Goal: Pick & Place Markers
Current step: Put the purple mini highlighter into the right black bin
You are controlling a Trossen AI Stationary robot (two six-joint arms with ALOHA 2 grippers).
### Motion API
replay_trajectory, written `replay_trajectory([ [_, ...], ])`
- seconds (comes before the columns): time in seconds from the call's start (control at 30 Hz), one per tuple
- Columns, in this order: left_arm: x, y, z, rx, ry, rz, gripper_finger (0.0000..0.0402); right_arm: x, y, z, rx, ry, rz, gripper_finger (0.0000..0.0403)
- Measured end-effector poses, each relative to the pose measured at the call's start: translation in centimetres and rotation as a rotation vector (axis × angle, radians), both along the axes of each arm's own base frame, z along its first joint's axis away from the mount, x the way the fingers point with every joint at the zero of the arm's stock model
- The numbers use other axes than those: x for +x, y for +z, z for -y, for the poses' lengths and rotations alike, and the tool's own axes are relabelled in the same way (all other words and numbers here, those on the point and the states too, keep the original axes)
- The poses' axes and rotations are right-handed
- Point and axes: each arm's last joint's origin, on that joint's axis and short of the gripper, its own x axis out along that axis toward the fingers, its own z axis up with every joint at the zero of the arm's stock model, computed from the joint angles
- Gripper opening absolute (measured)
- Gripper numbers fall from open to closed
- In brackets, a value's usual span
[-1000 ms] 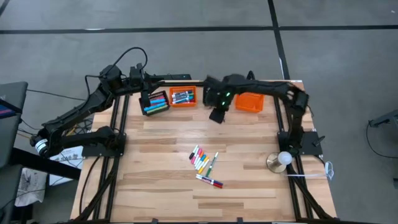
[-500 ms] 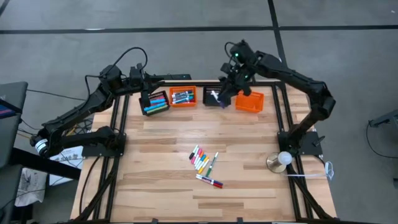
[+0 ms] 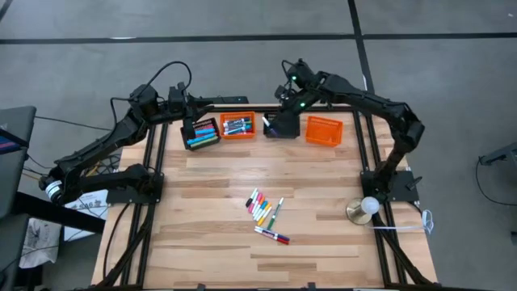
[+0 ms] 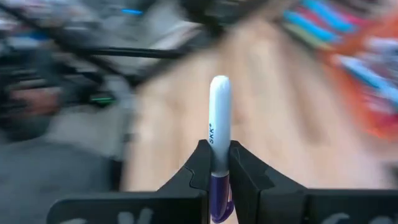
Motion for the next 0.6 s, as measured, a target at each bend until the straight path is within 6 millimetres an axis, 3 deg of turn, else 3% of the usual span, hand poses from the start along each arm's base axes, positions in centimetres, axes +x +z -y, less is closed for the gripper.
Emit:
replay_trajectory([
  [0.27, 0.0, 0.0, 0.0, 0.0, 0.0, 0.0, 0.008, 0.2, -3.1, 1.3, -0.258, -0.173, -0.319, 0.0021],
  [0.6, 0.0, 0.0, 0.0, -0.001, 0.0, -0.001, 0.008, 1.9, -2.2, 3.5, -0.571, -0.107, -0.594, 0.0022],
])
